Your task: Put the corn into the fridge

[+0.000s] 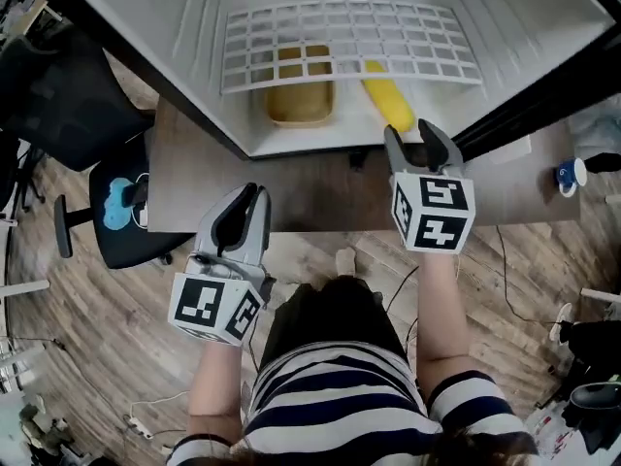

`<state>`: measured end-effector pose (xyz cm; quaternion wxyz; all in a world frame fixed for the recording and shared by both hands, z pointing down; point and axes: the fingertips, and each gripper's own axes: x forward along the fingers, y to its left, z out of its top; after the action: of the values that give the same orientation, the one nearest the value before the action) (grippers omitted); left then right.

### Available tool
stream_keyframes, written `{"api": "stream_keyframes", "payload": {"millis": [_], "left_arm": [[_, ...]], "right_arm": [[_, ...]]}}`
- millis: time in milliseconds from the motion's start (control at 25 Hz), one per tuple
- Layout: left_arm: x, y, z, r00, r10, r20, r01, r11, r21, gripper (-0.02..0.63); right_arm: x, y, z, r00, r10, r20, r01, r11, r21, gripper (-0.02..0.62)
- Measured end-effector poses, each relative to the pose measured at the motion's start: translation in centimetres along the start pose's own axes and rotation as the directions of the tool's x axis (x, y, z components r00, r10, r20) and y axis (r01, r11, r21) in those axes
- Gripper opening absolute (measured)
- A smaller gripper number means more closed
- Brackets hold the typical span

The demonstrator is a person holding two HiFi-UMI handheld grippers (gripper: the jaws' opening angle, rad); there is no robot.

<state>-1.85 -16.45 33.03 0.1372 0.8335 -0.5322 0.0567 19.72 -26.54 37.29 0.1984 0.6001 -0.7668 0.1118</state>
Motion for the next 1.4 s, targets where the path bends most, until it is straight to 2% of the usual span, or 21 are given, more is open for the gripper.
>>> {"api": "stream_keyframes", "payload": {"millis": [480,680,1000,1160,1400], "left_arm": [[-2.7,-1.2,0.8,0.999,-0.04,0.018,0.041,0.999,-0.017,0.0],[-4.2,-1.2,1.1,0.999,-0.029,0.015,0.029,1.0,-0.004,0.0],[-7.1,-0.8,2.1,0.998,0.008,0.066,-0.009,1.0,0.004,0.0],[-7.9,-1.0,2.2,0.997,0.004,0.072,-0.005,1.0,0.011,0.0],[-8.6,-0.8,2.0,0.997,0.019,0.072,-0.02,1.0,0.008,0.0]], "right_arm": [[-7.2,0.7,-1.3,1.0,-0.024,-0.02,0.025,1.0,0.008,0.132],[-9.7,1.6,-1.8,1.0,-0.021,-0.022,0.021,1.0,-0.015,0.102],[-13.1,3.1,-2.6,1.0,-0.008,-0.003,0.008,1.0,0.013,-0.005],[-14.0,3.5,-3.0,1.0,0.007,0.006,-0.007,0.999,0.043,-0.005],[-15.1,3.7,-3.1,0.999,0.023,0.03,-0.024,0.999,0.032,-0.006]]}}
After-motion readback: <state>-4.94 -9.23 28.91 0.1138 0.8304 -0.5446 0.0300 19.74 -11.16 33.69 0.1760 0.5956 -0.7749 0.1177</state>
